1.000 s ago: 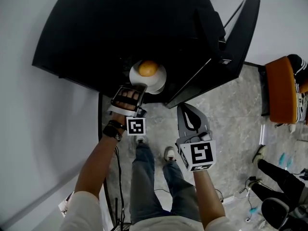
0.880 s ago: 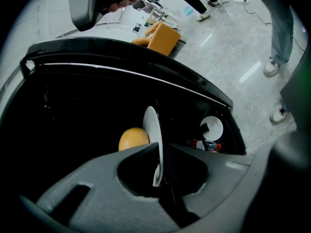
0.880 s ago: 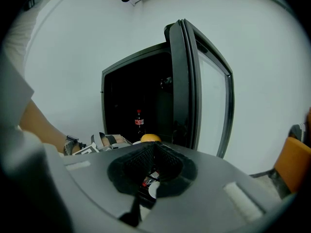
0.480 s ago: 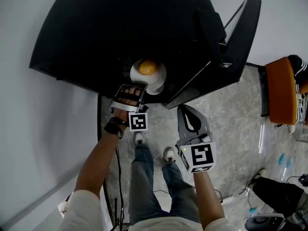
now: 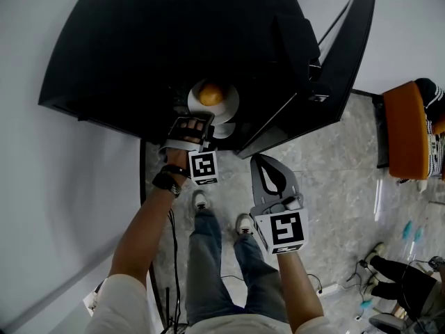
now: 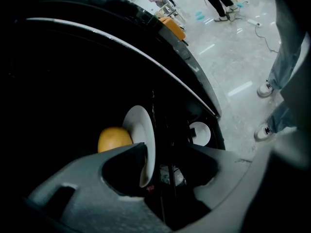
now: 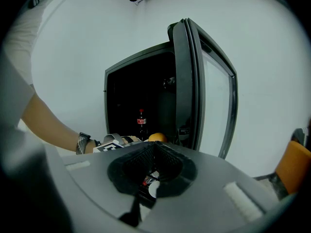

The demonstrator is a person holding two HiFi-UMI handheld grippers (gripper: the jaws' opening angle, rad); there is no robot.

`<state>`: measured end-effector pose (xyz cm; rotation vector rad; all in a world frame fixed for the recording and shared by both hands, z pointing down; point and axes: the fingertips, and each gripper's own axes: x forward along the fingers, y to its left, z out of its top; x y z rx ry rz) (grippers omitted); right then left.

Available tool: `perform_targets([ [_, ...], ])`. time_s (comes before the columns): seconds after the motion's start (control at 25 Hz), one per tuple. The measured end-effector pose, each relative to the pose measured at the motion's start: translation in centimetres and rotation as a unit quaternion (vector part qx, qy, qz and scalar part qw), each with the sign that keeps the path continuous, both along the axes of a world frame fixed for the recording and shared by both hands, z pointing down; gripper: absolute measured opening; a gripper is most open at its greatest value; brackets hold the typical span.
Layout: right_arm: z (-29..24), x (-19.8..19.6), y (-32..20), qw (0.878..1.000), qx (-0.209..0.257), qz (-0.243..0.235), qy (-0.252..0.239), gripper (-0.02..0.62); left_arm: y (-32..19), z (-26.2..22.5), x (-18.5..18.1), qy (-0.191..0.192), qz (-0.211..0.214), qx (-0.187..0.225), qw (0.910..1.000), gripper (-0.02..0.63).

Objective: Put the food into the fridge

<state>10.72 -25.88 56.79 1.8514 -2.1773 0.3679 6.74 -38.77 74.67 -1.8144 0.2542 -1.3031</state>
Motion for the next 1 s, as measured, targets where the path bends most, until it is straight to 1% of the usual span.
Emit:
perform_targets([
  [0.2,0.0,0.3,0.0,1.000,-0.001,0.004,-0.001,0.006,-0.2,0.7,0.4,-0.001,-0.005,-0.023,0.9997,0.270],
  [0.32,0.2,0.4,0.2,1.000,-0.015,0.001,0.004,0.006,-0.5,1.0,0.5,-0.004,-0.007,-0.034,0.9994,0.300],
  [0.44,-0.1,0.5,0.1,1.000,-0.002,0.005,0.000,0.006,-0.9,1.3,0.8,-0.005,-0.012,-0.046,0.9989,0.323],
  [0.56,-0.2,0.6,0.3,1.000,-0.003,0.004,0.003,0.006,-1.3,1.6,0.9,-0.007,-0.020,-0.056,0.9982,0.362],
  [0.72,-0.5,1.2,0.6,1.000,0.005,0.006,0.007,0.006,-1.8,1.9,1.2,-0.005,-0.028,-0.065,0.9974,0.387],
  [0.84,-0.6,2.0,0.9,1.000,-0.003,0.018,0.009,0.006,-1.9,1.8,1.2,-0.001,-0.035,-0.074,0.9966,0.407],
  [1.0,-0.5,2.7,1.4,1.000,-0.005,0.029,0.009,0.006,-1.3,1.2,1.2,0.016,-0.036,-0.084,0.9957,0.411],
])
